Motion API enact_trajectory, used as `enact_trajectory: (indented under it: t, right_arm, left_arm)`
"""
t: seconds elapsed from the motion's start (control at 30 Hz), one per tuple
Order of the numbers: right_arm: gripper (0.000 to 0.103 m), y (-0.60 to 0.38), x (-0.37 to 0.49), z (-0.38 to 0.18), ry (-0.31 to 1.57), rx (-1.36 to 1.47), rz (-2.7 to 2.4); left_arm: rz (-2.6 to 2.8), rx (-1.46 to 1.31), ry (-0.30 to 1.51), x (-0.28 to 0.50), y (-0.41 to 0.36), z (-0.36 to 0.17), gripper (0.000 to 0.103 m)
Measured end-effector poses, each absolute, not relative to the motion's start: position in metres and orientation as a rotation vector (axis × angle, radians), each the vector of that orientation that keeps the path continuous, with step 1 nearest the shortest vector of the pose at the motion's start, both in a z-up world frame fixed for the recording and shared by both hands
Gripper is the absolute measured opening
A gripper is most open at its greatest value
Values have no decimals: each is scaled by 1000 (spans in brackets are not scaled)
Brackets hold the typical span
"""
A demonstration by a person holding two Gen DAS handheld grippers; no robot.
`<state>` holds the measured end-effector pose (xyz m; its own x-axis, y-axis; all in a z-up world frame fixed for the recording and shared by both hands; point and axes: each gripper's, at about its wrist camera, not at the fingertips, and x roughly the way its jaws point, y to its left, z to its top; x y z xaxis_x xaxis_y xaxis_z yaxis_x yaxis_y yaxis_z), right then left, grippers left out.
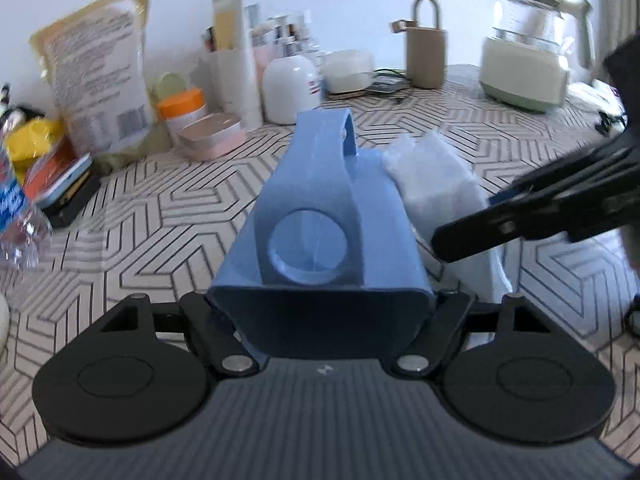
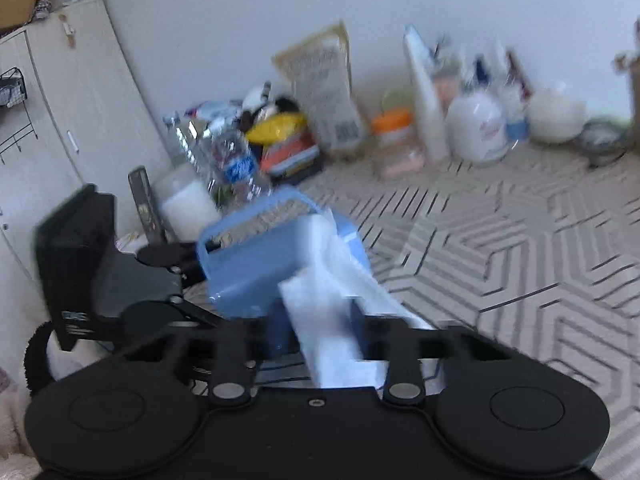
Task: Clean container
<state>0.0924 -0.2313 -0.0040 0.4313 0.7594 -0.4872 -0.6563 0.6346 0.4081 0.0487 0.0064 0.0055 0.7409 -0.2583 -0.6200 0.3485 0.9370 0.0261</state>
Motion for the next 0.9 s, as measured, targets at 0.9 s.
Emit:
enact_trajectory:
  t: [0.9]
  right_arm:
    - [14,-218,101,0,634,440,1237]
  left_arm:
    - [-418,71,682,50,12,6,73]
